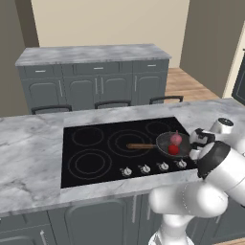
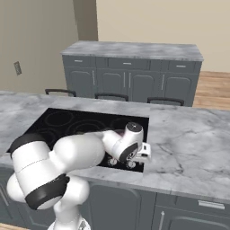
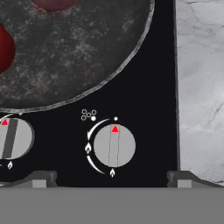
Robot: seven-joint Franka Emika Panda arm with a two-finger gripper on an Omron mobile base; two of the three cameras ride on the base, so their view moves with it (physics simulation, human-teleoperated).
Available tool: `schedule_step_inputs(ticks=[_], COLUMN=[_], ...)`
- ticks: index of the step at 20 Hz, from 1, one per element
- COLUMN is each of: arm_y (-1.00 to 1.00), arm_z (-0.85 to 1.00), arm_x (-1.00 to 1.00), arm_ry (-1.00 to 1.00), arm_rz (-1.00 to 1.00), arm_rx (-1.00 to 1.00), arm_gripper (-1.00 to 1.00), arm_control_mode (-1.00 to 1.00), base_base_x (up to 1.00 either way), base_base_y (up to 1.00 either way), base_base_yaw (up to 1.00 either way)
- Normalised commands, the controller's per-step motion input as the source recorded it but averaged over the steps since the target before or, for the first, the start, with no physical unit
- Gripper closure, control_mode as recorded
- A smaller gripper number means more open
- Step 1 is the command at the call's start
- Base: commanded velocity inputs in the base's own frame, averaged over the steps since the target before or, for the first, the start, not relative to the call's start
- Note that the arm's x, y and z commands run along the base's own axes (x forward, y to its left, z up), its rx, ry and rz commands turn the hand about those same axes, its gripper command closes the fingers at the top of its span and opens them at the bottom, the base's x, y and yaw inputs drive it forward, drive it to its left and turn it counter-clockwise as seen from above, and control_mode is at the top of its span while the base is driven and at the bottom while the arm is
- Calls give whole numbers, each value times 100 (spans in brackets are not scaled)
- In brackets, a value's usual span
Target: Place the pan on the front right burner on the stove. Then place the tomato and the onion in the pan and turn on the front right burner.
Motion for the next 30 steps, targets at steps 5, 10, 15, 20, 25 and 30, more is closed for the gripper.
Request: schedule_step_inputs(ticks=[5,10,15,20,25,30], arm_y=[-2,0,-4,-2,0,0], arm_z=[-16,-17,-30,-28,-31,-23], arm_x=[10,21,0,2,-5,-20], arm_ry=[3,4,8,7,5,0], arm_rz=[8,7,3,3,5,14], arm_rx=[0,0,0,0,0,0], arm_gripper=[-100,-100,-100,100,100,100], arm_control_mode=[-100,-100,-100,-100,-100,-100], base_base_x=[0,0,0,0,0,0], base_base_y=[0,0,0,0,0,0], base_base_yaw=[0,0,0,0,0,0])
